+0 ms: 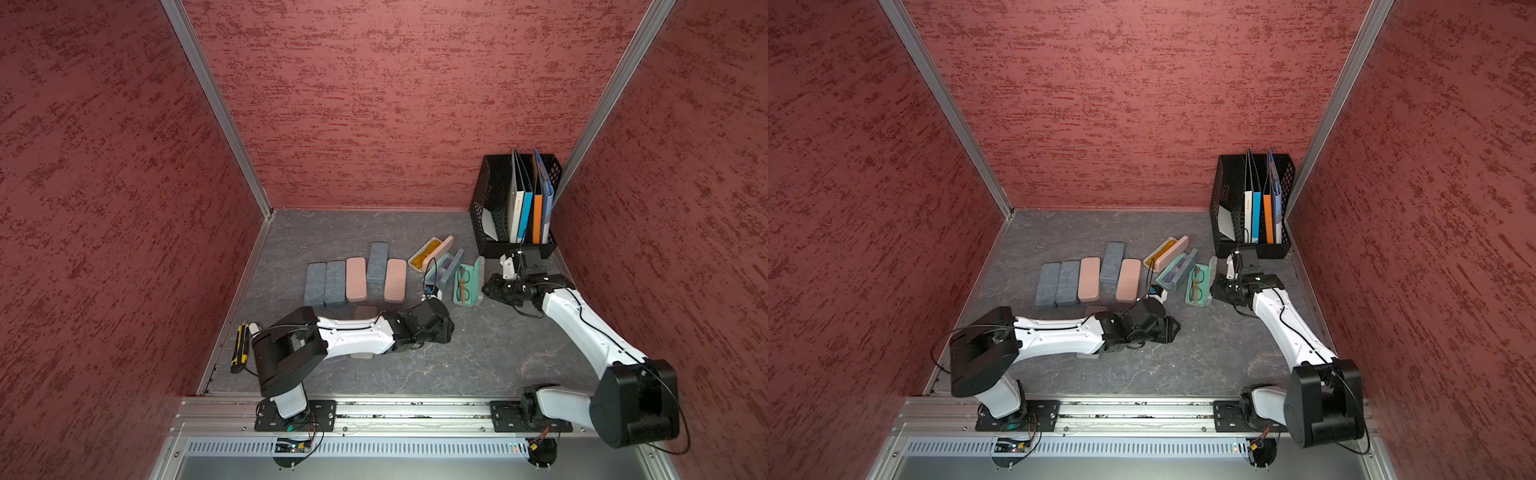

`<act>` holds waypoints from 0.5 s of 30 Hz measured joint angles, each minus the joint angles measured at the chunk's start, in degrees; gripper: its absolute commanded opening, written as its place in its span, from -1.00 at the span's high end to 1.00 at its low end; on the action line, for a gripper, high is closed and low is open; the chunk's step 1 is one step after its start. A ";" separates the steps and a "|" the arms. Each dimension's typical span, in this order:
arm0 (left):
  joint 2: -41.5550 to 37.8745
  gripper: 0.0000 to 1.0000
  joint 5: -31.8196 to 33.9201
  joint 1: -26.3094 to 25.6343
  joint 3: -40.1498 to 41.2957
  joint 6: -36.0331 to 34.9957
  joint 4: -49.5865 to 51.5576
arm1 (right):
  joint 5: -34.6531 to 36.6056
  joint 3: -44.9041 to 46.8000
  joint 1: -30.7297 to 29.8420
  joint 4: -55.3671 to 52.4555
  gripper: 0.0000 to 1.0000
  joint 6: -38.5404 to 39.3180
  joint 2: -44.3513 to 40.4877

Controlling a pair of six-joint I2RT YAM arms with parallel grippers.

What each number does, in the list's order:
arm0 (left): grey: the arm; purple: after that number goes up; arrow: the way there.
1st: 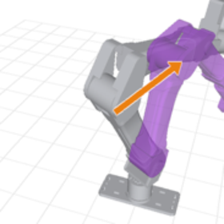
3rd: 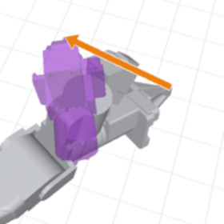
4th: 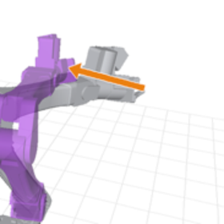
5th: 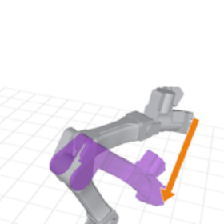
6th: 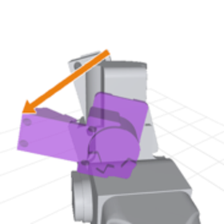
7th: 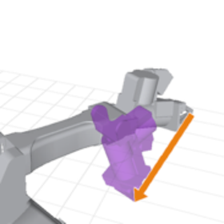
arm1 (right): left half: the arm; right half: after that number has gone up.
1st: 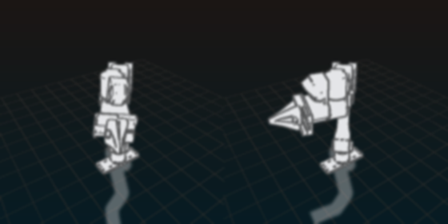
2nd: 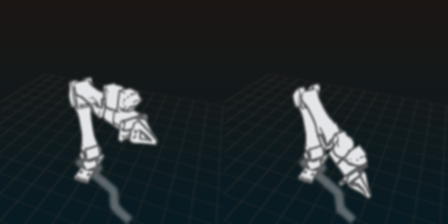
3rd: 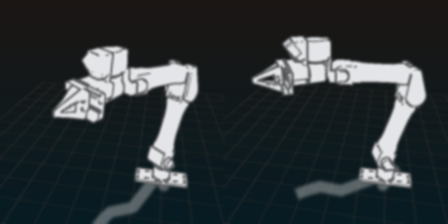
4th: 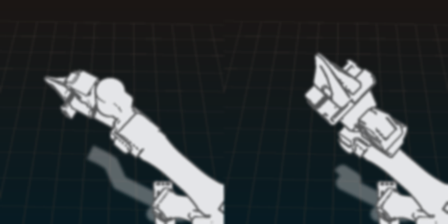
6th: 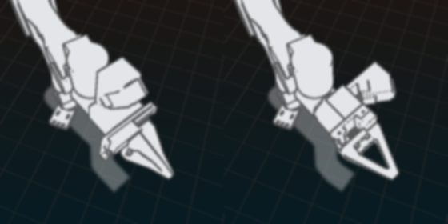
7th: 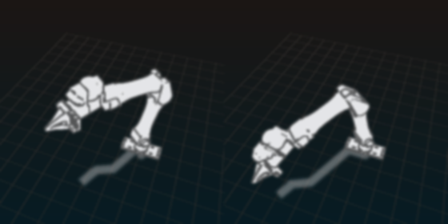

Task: Close the glasses case
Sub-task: Move the glasses case to the center of the board.

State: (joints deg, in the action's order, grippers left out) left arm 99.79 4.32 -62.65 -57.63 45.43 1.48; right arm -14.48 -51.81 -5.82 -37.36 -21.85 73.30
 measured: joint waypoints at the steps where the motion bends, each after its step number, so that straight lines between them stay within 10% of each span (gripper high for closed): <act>1: 1.79 0.09 -0.17 0.57 -1.57 0.11 -0.22 | -1.01 0.28 0.52 0.72 0.34 0.07 0.37; 15: 18.25 0.28 0.17 6.78 -19.26 0.81 3.91 | -6.99 1.16 3.65 5.62 0.42 1.07 3.98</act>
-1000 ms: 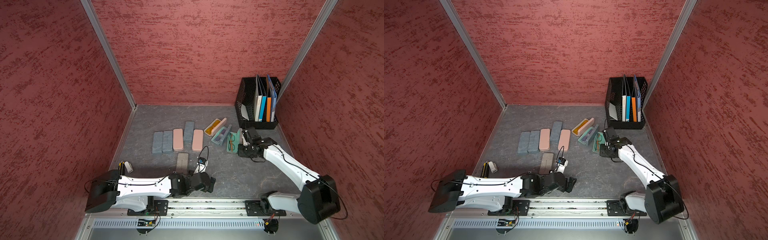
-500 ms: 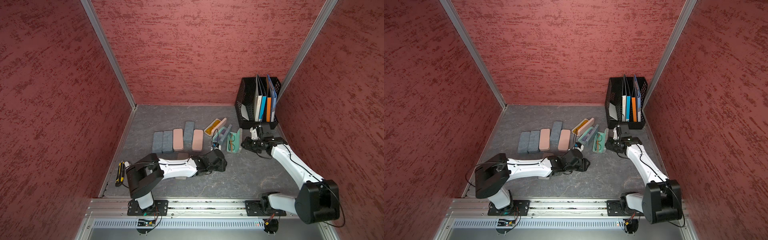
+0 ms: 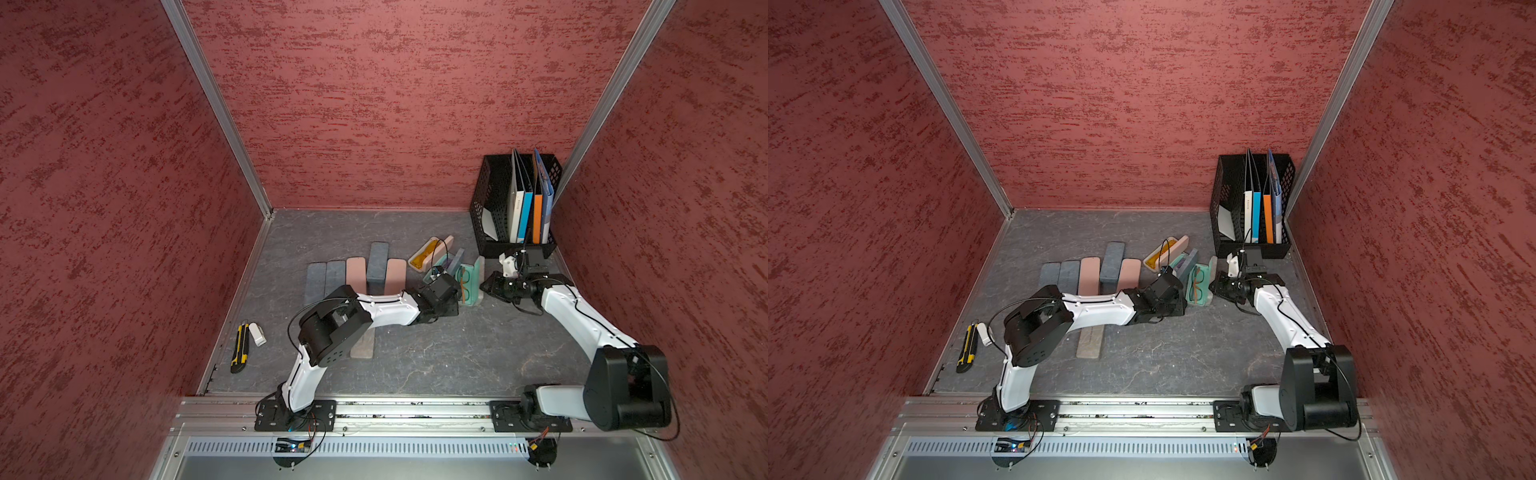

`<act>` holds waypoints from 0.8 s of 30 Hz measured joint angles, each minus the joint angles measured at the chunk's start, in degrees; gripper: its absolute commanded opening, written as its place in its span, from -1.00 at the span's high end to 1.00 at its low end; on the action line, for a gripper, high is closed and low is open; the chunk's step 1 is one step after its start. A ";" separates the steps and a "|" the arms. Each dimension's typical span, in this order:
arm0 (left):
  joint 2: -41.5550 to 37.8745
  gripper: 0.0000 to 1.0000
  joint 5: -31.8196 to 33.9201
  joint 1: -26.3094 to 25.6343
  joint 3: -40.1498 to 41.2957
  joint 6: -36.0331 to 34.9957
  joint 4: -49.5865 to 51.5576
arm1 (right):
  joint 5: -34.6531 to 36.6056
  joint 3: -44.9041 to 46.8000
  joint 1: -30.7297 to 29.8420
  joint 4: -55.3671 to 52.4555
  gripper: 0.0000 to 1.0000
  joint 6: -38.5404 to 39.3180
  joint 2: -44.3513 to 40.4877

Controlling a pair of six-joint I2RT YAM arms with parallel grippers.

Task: Close the glasses case
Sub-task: Move the glasses case to the center of the board.

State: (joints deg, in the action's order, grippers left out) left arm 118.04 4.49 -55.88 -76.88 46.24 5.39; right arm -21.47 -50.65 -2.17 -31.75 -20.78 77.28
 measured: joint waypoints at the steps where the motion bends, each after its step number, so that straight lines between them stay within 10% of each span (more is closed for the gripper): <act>1: 0.87 0.28 -0.11 0.37 -1.16 -0.02 0.22 | -0.07 0.00 0.04 0.37 0.43 -0.02 0.50; 13: 12.61 0.29 -3.17 2.84 -17.86 -1.84 7.85 | -0.44 -0.02 0.09 1.99 0.46 0.00 3.82; 24: 12.13 0.47 -2.67 1.99 -16.31 -3.63 7.34 | -0.33 -0.17 0.11 0.20 0.45 0.68 0.72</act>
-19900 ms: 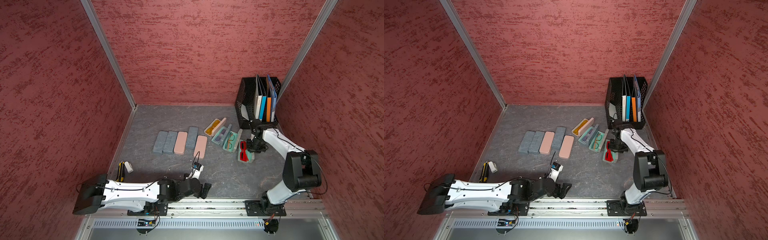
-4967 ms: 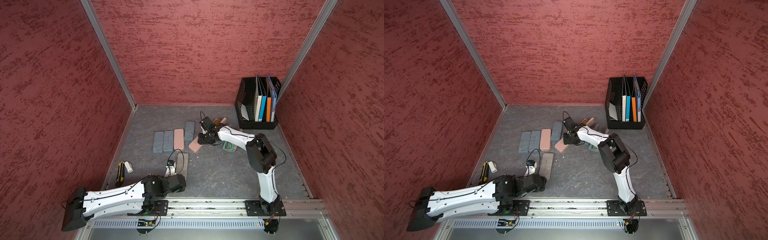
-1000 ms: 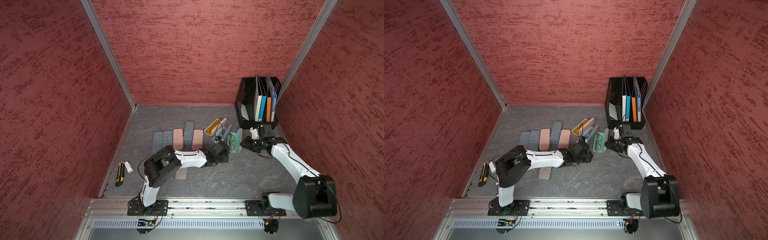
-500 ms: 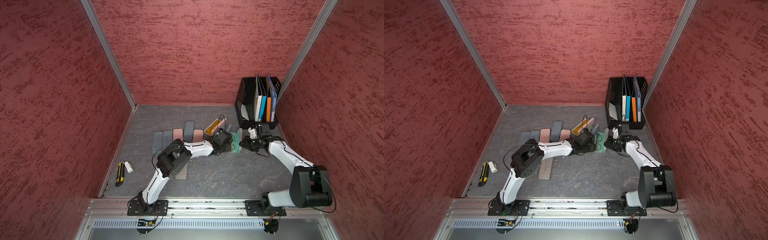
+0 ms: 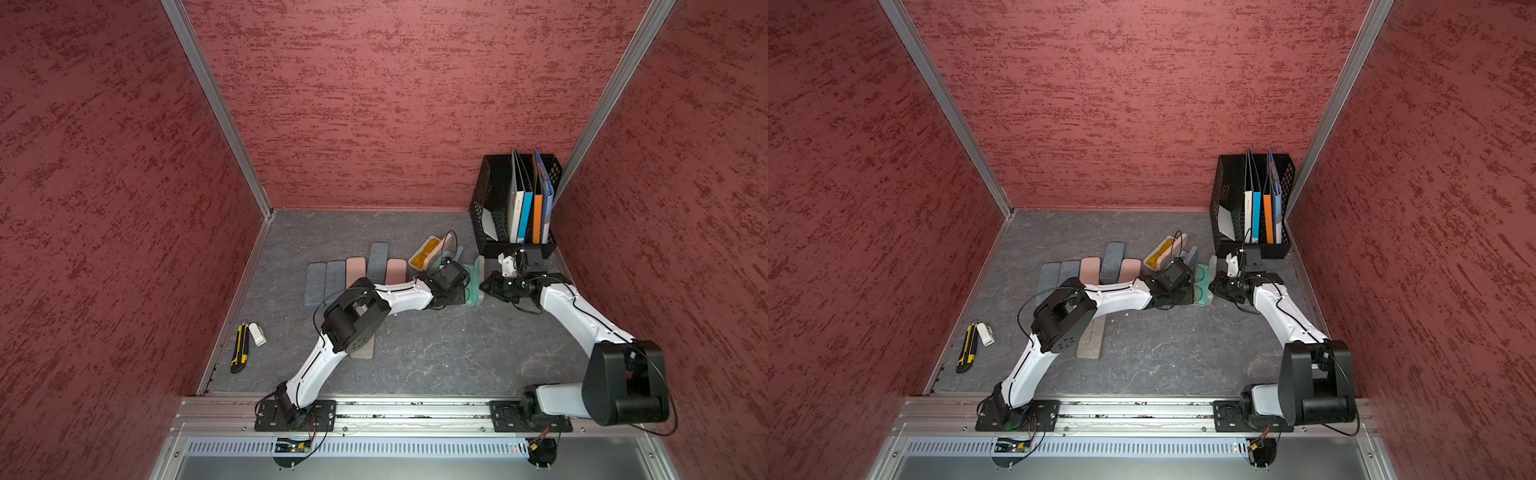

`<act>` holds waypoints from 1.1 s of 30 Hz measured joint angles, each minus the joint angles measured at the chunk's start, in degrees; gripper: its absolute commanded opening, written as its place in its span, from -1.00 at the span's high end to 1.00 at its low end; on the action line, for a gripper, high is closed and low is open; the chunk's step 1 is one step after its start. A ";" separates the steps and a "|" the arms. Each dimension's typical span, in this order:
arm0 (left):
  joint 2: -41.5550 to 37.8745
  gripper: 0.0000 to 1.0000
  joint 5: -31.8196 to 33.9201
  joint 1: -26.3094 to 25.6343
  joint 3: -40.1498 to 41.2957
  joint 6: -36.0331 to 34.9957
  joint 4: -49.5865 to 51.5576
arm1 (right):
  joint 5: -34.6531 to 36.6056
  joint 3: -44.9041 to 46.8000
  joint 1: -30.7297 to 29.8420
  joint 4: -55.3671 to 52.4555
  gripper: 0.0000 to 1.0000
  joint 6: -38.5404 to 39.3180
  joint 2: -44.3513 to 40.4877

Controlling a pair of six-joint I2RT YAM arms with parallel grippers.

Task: Close the glasses case
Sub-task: Move the glasses case to the center of the board, then close the glasses case at the center of the board.

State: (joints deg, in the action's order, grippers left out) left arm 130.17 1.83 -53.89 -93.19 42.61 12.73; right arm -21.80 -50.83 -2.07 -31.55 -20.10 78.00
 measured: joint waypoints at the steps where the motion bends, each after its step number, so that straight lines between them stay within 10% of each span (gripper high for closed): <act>1: -0.15 0.47 0.24 -0.20 0.48 0.00 -0.46 | 0.00 0.00 -0.02 -0.17 0.45 0.07 -0.07; 14: -6.51 0.41 -0.31 -7.67 11.43 1.81 -5.07 | 0.31 0.00 0.00 -2.47 0.42 0.90 -0.57; 22: -10.43 -0.39 -0.39 -9.40 17.09 3.74 -8.59 | 1.03 0.28 0.00 -3.10 0.30 0.85 -2.97; 27: -14.82 -0.56 0.57 -10.71 21.05 4.09 -6.78 | 1.22 0.28 0.04 -4.13 0.19 0.09 -6.43; 30: -16.96 -0.53 1.46 -11.19 23.15 4.15 -6.95 | 1.53 0.42 0.57 -4.44 0.21 -0.15 -8.57; 33: -19.82 0.00 1.62 -10.21 26.97 4.74 -8.46 | 1.31 1.84 2.12 -3.63 0.33 -0.70 -9.44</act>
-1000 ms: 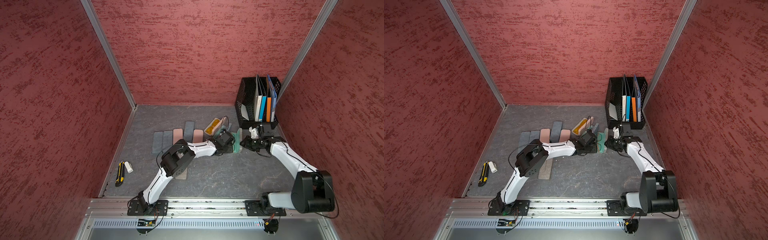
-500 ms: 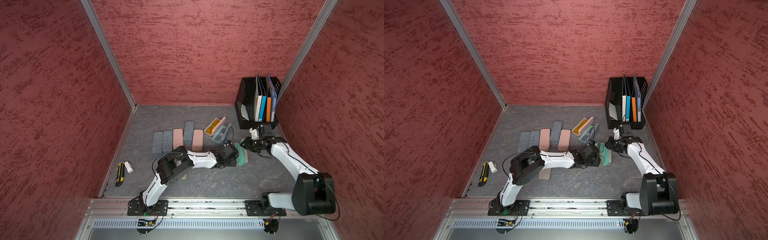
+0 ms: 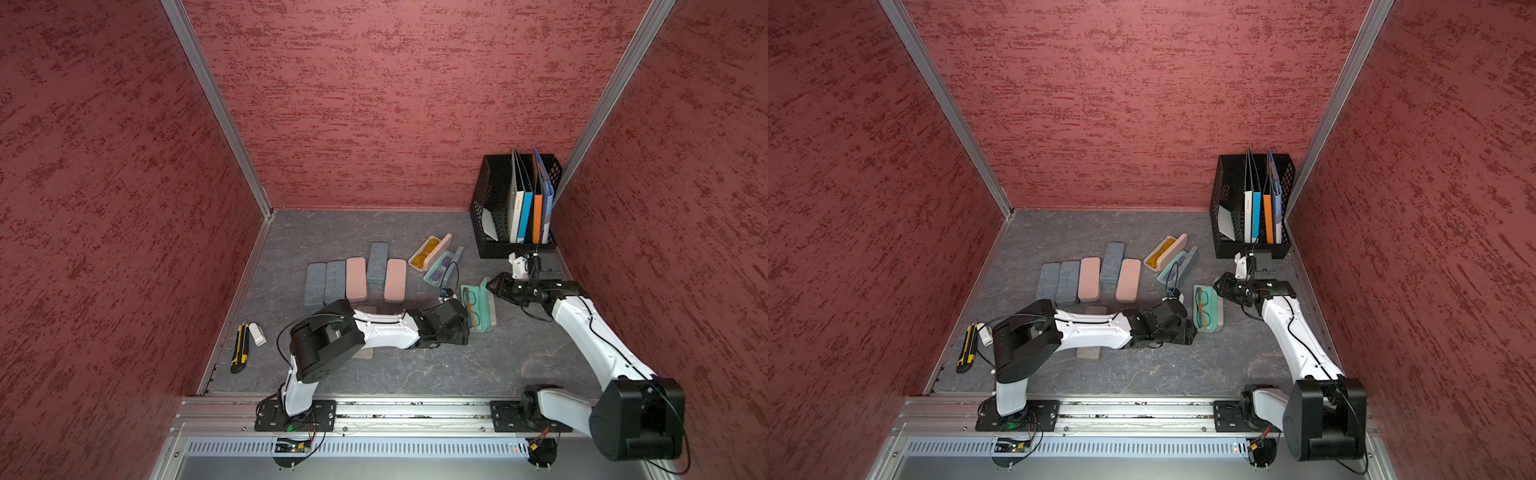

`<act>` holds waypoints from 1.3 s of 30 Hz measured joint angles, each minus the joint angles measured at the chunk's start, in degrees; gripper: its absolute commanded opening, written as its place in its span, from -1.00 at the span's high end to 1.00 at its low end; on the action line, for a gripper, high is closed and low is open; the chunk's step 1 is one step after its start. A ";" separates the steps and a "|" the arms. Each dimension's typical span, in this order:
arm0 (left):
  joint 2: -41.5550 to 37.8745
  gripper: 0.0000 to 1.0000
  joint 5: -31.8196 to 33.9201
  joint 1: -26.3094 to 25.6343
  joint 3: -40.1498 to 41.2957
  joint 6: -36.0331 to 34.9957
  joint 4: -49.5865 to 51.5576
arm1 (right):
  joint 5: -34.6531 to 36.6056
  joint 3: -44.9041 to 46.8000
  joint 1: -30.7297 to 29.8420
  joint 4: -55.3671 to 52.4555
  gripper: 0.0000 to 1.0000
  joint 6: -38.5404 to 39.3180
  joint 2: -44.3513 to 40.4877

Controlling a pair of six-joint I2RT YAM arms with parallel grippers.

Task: Close the glasses case
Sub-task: Close the glasses case at the center of the board.

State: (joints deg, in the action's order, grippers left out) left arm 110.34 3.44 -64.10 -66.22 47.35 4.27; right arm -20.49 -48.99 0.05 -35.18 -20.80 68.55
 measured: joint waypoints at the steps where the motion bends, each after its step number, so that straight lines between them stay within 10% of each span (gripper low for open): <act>1: -0.52 0.18 -0.07 0.81 0.94 0.35 -0.63 | -0.22 0.87 0.57 0.52 0.37 -0.26 0.11; 6: 0.22 0.56 -1.73 4.92 2.05 1.27 -3.98 | -1.09 5.33 1.79 3.10 0.52 -1.55 2.49; 25: 10.16 0.61 -7.28 5.25 -6.01 1.49 -8.31 | -6.84 9.46 -4.52 17.20 0.83 -2.54 8.83; 32: 7.19 0.39 -6.51 5.44 -1.73 1.29 -9.57 | -4.26 12.09 -6.45 15.76 0.45 -4.07 8.55; 39: -8.46 -0.51 0.15 4.44 6.56 0.02 -0.07 | -1.11 4.55 -5.18 6.97 -0.42 -3.87 0.48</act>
State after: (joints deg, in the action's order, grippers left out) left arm 101.89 3.60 -59.66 -59.66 47.37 4.21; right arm -21.61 -44.45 -5.13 -28.21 -24.67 69.04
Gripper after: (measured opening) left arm 0.669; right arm 0.591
